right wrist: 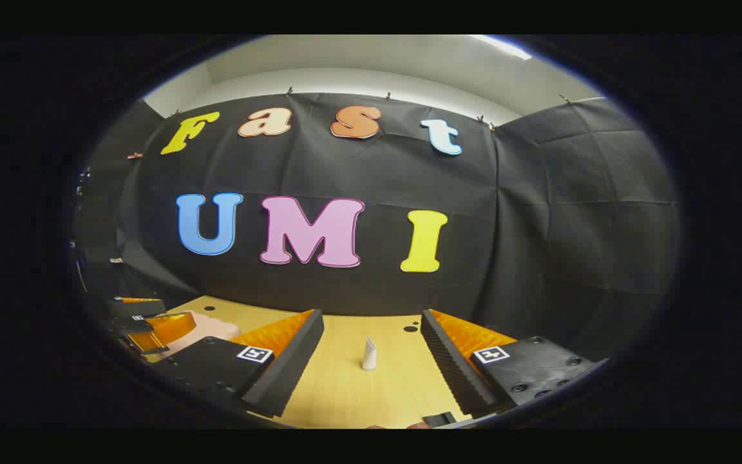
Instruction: First open the suitcase, pack the skin care products into it, and then close the suitcase.
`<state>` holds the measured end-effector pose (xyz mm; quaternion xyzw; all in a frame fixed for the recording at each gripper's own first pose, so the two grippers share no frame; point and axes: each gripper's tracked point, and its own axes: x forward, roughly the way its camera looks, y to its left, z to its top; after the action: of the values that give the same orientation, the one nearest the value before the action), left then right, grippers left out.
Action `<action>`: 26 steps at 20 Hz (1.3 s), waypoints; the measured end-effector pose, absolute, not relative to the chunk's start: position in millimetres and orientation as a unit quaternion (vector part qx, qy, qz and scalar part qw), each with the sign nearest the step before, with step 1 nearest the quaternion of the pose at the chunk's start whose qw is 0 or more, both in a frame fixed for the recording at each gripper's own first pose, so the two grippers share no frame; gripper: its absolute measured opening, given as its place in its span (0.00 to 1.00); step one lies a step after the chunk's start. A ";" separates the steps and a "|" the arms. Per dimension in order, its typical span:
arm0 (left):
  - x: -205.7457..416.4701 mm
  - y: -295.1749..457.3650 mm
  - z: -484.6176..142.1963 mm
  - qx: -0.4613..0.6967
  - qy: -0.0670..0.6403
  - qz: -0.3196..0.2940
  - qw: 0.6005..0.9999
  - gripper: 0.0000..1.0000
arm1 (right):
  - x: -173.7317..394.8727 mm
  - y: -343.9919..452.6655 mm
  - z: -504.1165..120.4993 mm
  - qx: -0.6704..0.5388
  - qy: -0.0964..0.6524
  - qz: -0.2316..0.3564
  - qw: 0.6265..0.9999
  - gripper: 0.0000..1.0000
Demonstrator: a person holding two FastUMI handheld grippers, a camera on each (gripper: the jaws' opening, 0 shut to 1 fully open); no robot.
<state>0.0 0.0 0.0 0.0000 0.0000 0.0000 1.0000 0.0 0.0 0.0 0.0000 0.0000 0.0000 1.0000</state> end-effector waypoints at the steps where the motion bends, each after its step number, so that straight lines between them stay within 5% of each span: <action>1: -1.0 0.2 1.1 0.006 0.000 0.001 1.000 0.96 | 5.4 -2.5 5.9 -0.010 -0.019 0.001 1.000 0.96; 16: -6.3 4.5 22.7 0.035 -0.036 -0.002 0.999 0.96 | 18.4 9.3 -2.9 -0.032 -0.014 0.018 0.999 0.96; 26: 60.3 4.5 -100.5 0.044 0.112 -0.008 0.993 0.96 | 28.8 0.2 -19.7 -0.024 0.004 0.016 1.000 0.97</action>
<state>60.3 4.5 -100.5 0.0438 0.1118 -0.0083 0.9927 28.8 0.2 -19.7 -0.0237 0.0035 0.0159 0.9996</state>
